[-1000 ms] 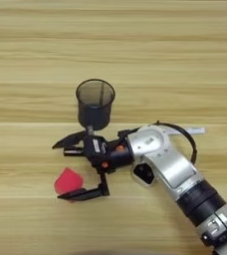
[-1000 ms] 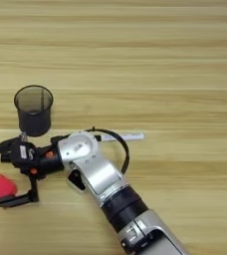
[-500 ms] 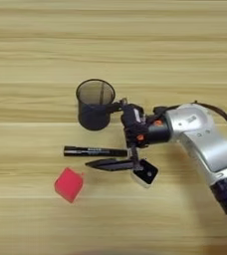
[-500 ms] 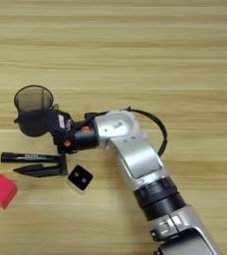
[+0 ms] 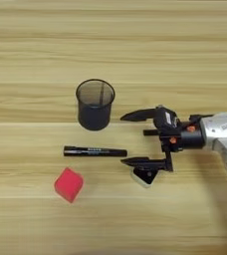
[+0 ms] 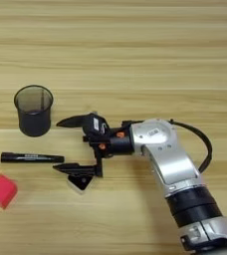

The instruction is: Move the objects on the table

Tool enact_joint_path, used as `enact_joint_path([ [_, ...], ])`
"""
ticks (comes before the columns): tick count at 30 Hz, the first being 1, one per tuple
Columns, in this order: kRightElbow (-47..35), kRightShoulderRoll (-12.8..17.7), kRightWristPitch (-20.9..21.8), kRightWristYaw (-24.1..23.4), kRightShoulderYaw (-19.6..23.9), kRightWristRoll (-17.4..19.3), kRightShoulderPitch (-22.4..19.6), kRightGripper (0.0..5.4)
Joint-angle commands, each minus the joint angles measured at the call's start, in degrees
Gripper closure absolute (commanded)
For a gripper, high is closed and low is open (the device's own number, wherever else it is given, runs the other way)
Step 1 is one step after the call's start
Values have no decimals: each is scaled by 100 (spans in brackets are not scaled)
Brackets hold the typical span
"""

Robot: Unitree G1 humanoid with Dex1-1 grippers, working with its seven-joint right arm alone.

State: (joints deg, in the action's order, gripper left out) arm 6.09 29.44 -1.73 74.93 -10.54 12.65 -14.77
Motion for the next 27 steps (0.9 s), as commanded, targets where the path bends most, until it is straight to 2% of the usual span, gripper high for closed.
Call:
enact_joint_path([
  [1, -46, 117, 168, -318, 229, -21, -279, 6],
  [9, 108, 288, 122, -269, 228, -105, -88, 6],
  [15, 42, 516, 115, 50, 200, -54, 147, 6],
  [27, 169, 724, 255, 344, 307, -48, 306, 6],
])
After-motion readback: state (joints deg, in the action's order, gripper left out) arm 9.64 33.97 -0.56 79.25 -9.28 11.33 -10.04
